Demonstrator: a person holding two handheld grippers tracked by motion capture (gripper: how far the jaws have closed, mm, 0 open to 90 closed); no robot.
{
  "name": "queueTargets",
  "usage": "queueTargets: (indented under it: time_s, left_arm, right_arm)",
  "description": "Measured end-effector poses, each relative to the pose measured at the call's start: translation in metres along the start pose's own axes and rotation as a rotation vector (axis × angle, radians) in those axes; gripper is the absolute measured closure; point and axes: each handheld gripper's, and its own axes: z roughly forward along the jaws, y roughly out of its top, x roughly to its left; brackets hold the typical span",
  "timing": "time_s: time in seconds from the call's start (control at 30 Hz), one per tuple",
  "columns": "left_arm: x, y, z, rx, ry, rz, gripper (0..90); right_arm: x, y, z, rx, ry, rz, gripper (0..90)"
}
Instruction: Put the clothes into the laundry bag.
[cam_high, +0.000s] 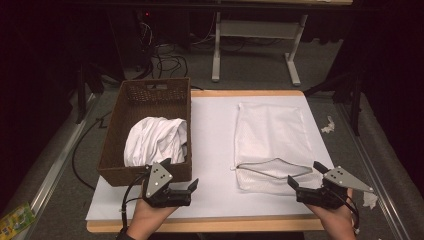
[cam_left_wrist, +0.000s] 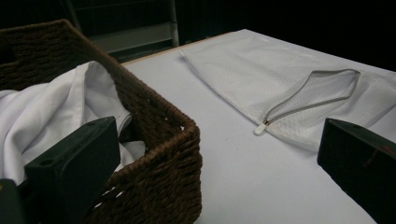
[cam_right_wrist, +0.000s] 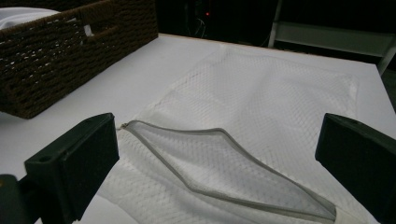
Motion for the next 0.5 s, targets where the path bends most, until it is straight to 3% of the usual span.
queueTargets:
  time_s: [0.1, 0.5]
  left_arm:
    - [0.0018, -0.0014, 0.0008, 0.008, 0.006, -0.015, 0.2]
    - [-0.0014, -0.0031, 0.0047, 0.035, -0.007, -0.007, 0.7]
  right_arm:
    - [-0.0023, 0.0004, -0.0006, -0.004, 0.001, 0.005, 0.1]
    - [-0.0078, 0.001, -0.0026, -0.003, -0.007, 0.006, 0.4]
